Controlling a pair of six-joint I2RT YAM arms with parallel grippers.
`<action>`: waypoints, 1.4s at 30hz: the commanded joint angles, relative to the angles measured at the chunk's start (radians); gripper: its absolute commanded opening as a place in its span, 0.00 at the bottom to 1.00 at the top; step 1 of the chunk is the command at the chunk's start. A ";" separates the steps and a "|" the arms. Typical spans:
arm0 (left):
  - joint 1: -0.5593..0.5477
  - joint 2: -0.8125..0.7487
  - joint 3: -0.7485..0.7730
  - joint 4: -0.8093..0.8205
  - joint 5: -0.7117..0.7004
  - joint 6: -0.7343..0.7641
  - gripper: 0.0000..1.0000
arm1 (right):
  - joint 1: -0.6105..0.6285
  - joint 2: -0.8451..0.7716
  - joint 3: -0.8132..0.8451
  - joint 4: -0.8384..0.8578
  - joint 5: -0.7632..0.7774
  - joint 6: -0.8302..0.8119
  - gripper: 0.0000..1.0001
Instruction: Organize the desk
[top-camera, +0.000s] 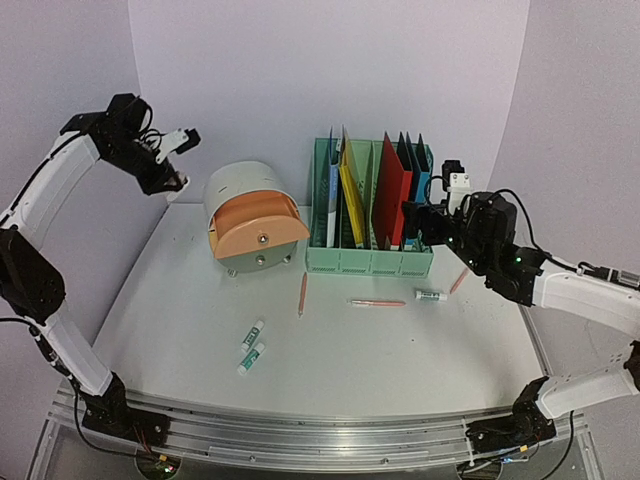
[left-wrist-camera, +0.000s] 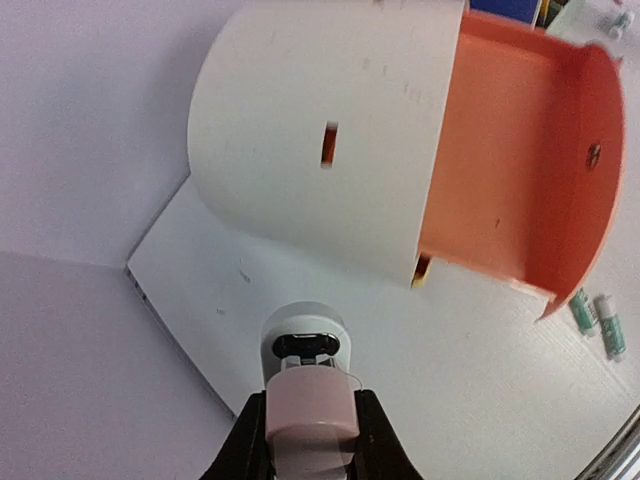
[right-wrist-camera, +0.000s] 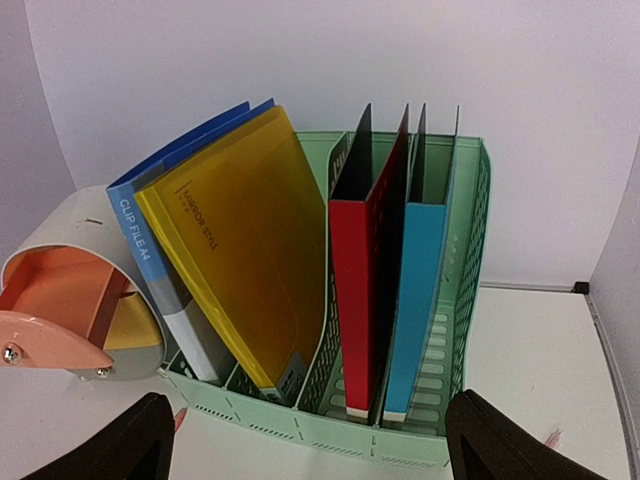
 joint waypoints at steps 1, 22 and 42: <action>-0.161 0.110 0.195 -0.039 0.013 -0.140 0.00 | -0.003 0.021 0.062 -0.039 -0.063 0.058 0.96; -0.310 0.399 0.257 -0.029 -0.019 -0.095 0.00 | -0.003 -0.014 0.082 -0.104 -0.064 0.089 0.96; -0.327 0.467 0.245 -0.050 -0.085 -0.045 0.29 | -0.003 -0.045 0.068 -0.107 -0.045 0.075 0.97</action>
